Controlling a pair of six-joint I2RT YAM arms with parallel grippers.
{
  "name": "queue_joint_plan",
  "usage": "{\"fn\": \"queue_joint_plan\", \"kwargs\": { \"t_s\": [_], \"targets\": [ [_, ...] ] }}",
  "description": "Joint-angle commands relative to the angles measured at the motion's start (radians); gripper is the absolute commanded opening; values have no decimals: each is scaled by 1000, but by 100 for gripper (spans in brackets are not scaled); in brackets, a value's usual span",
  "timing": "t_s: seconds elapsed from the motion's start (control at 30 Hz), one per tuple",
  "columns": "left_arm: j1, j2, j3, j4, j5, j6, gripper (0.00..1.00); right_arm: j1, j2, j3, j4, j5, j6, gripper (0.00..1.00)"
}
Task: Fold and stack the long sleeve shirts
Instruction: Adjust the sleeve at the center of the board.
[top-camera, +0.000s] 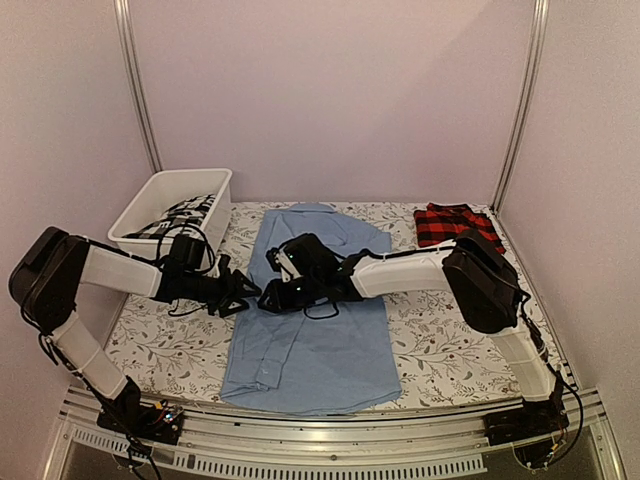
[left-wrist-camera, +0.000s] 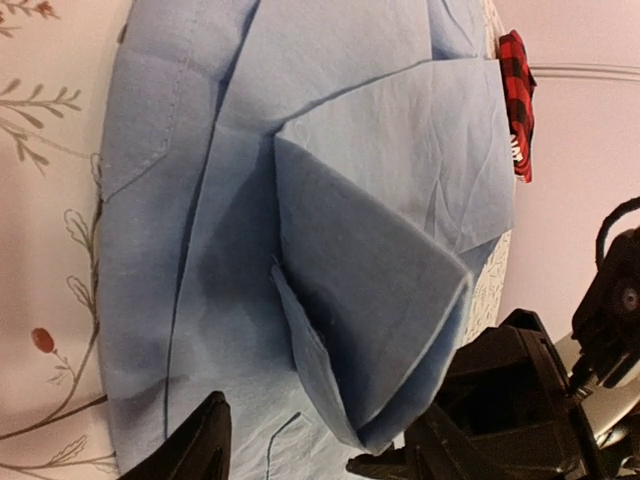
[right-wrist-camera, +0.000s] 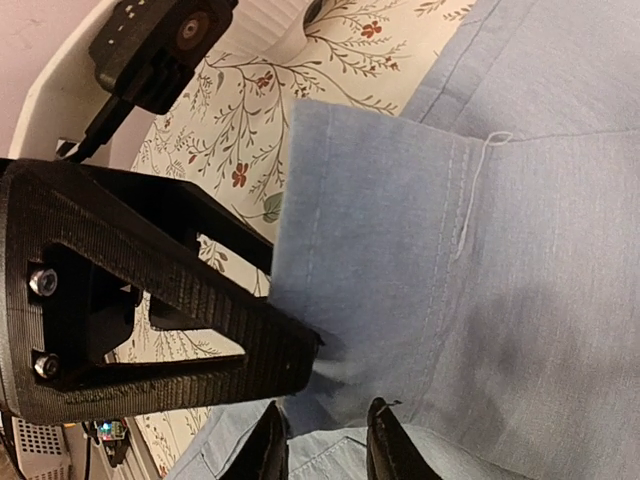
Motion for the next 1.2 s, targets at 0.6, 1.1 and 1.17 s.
{"fn": "queue_joint_plan", "kwargs": {
  "t_s": [0.6, 1.1, 1.17],
  "targets": [
    [7, 42, 55, -62, -32, 39, 7, -123, -340, -308, -81, 231, -20, 43],
    [-40, -12, 201, -235, -52, 110, 0, -474, -465, -506, -2, 280, 4, 51],
    [-49, -18, 213, -246, -48, 114, 0, -504, -425, -482, 8, 267, 6, 50]
  ]
}}
